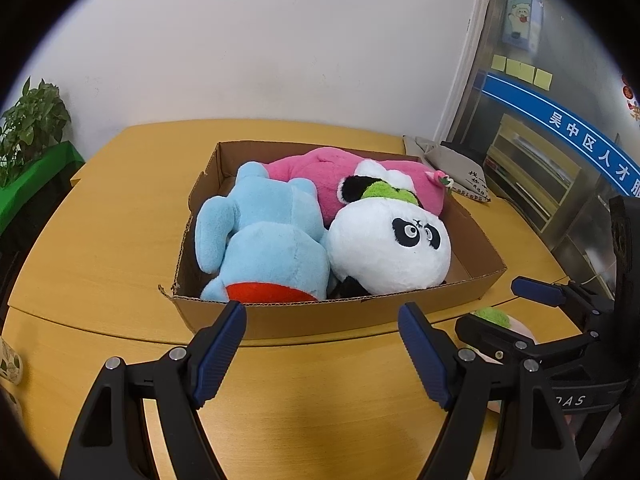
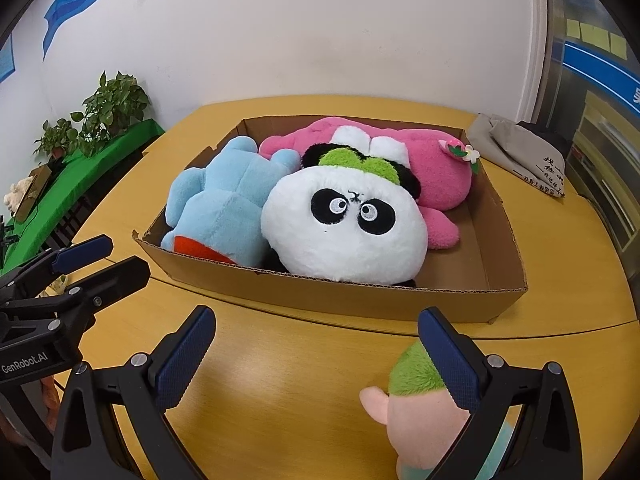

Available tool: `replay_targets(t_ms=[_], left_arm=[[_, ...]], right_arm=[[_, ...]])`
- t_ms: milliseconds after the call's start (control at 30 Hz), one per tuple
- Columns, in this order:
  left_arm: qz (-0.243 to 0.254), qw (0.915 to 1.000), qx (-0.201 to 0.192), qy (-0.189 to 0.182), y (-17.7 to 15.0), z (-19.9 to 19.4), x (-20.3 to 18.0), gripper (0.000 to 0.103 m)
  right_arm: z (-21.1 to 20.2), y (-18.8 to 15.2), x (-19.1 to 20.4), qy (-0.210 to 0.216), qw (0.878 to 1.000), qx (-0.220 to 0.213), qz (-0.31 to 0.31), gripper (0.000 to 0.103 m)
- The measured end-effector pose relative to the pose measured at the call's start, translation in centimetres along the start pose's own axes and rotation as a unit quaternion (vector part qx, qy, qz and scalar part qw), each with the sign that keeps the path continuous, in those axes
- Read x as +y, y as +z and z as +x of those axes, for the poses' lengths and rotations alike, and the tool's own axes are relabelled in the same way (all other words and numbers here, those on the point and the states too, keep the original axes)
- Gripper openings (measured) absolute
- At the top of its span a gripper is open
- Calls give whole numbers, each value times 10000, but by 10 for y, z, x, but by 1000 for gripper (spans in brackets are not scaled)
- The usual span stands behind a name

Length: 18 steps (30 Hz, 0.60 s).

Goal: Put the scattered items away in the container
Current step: 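Open both grippers and withdraw from the panda plush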

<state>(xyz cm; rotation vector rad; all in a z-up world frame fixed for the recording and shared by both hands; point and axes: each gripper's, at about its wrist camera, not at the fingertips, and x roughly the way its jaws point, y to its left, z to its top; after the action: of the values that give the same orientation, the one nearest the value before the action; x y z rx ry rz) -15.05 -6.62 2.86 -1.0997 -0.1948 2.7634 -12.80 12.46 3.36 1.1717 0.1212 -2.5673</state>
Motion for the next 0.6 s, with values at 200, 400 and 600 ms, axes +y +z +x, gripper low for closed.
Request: replay_targets(t_ms=[200,400,600], left_arm=[[-6,10000,45,-27,0,4,0,78],[-57,9999,78,-32,0,7,2,78],[-63,9999,87,-28,0,6,2,78]], right_arm=[[3,0,-2,14,10000,25,-4,103],[5,0,-4,19,10000,45,5,103],[3,-1,-3,27,10000,34,-6,103]])
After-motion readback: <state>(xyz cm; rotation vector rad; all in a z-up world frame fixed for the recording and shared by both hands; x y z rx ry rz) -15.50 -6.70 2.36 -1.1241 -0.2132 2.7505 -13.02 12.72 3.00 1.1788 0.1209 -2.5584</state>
